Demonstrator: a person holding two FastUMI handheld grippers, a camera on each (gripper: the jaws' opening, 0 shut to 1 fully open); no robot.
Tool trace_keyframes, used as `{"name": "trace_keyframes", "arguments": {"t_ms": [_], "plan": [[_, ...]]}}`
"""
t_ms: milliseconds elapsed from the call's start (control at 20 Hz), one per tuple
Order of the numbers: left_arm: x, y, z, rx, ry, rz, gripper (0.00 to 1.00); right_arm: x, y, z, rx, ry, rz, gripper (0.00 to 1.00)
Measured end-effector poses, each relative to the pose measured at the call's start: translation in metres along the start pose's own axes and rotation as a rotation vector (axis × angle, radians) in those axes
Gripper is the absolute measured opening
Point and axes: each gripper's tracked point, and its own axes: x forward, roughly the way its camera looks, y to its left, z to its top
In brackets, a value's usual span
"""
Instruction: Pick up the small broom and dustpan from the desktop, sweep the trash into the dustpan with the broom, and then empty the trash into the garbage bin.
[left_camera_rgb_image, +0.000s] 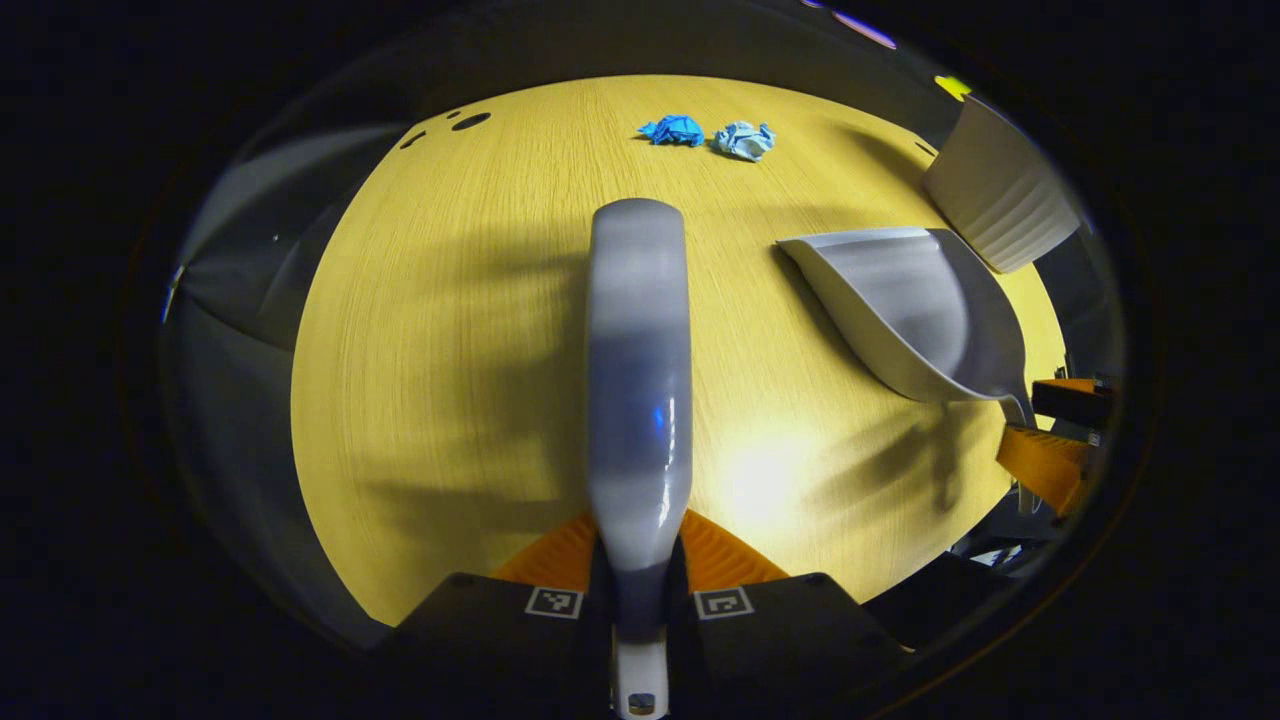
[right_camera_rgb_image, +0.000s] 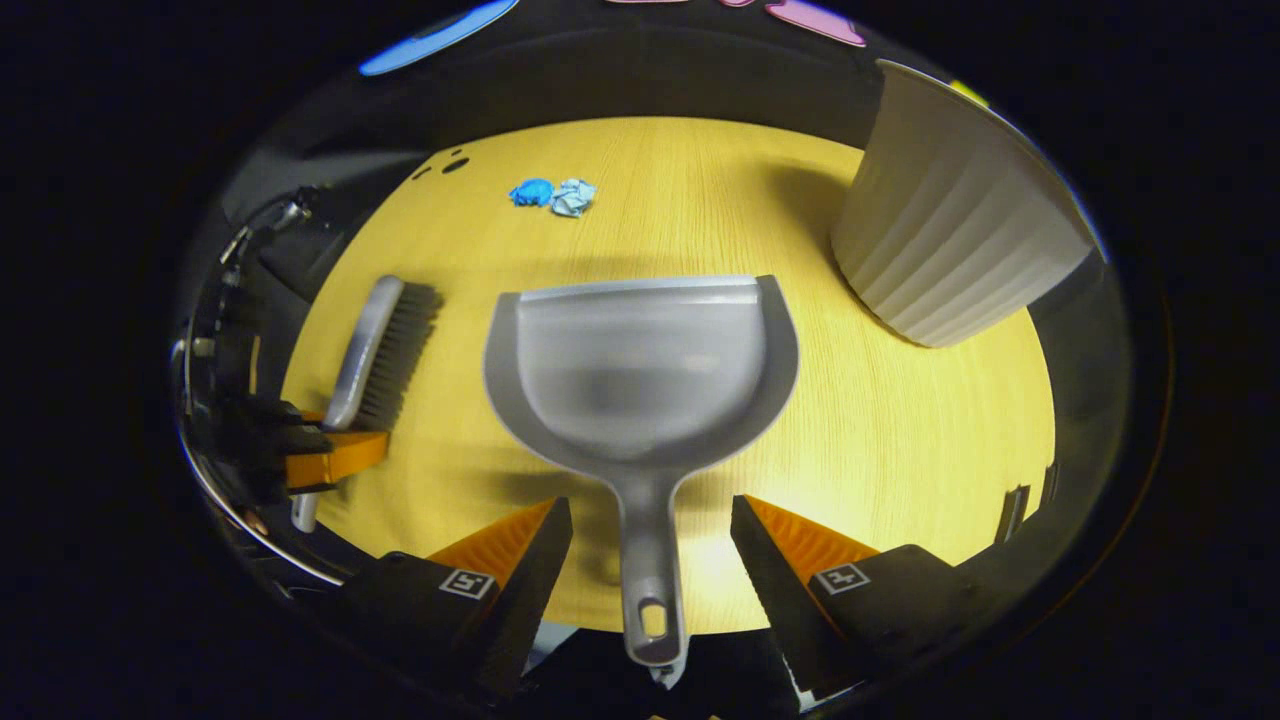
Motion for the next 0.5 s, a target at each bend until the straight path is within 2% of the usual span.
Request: {"name": "trace_keyframes", "arguments": {"t_ms": [300, 450, 500], "plan": [[-0.005, 0.004, -0.006, -0.117, -0.001, -0.028, 0.26, 0.030, 0.006, 0.001, -0.021, 0.052, 0.016, 0.98], [-0.008, 0.019, -0.005, -0.129, -0.001, 0.010, 0.28, 0.039, 0.009, -0.002, -0.069, 0.051, 0.019, 0.98], [-0.011, 0.025, -0.002, -0.125, -0.002, 0.028, 0.26, 0.042, 0.011, -0.006, -0.086, 0.056, 0.021, 0.95]]}}
